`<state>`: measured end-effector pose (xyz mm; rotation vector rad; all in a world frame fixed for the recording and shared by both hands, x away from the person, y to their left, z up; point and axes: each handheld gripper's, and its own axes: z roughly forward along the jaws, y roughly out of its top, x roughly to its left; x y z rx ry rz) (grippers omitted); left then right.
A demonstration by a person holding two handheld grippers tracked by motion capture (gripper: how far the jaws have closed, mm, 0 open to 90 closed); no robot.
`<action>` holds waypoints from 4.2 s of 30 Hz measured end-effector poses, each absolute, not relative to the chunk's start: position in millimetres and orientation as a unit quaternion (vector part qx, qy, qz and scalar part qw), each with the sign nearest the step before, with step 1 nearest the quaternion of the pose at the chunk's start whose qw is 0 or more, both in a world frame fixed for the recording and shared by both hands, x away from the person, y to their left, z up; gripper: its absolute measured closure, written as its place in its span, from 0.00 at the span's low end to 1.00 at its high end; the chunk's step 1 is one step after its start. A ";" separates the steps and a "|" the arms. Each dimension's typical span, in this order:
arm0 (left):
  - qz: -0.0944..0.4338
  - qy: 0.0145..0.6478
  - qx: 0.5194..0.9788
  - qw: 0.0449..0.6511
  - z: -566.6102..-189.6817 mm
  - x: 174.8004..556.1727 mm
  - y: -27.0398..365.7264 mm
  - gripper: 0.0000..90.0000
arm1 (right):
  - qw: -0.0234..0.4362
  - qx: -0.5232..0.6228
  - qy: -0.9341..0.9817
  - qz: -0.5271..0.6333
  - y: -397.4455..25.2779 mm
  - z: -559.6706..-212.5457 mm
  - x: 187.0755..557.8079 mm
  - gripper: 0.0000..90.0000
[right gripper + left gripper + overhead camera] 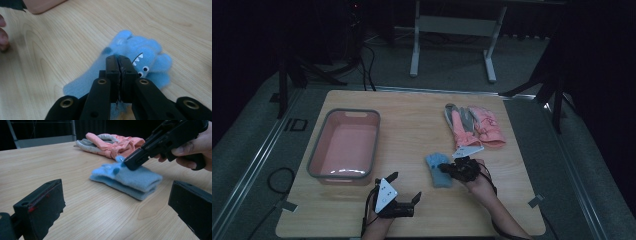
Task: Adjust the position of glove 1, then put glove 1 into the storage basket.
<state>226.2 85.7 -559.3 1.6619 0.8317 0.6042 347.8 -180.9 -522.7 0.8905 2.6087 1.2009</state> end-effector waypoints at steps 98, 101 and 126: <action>0.156 0.184 0.892 0.383 -552.7 299.9 0.2 0.80 | 0.125 0.310 0.866 0.372 -163.8 -546.9 361.2 0.91; 0.156 0.183 0.892 0.383 -551.0 300.0 1.0 0.84 | 0.132 0.308 0.863 0.378 -163.4 -546.1 359.4 0.91; 0.169 0.154 0.910 0.346 -489.6 304.9 26.1 0.87 | 0.100 0.322 0.838 0.430 -148.3 -499.3 371.2 0.92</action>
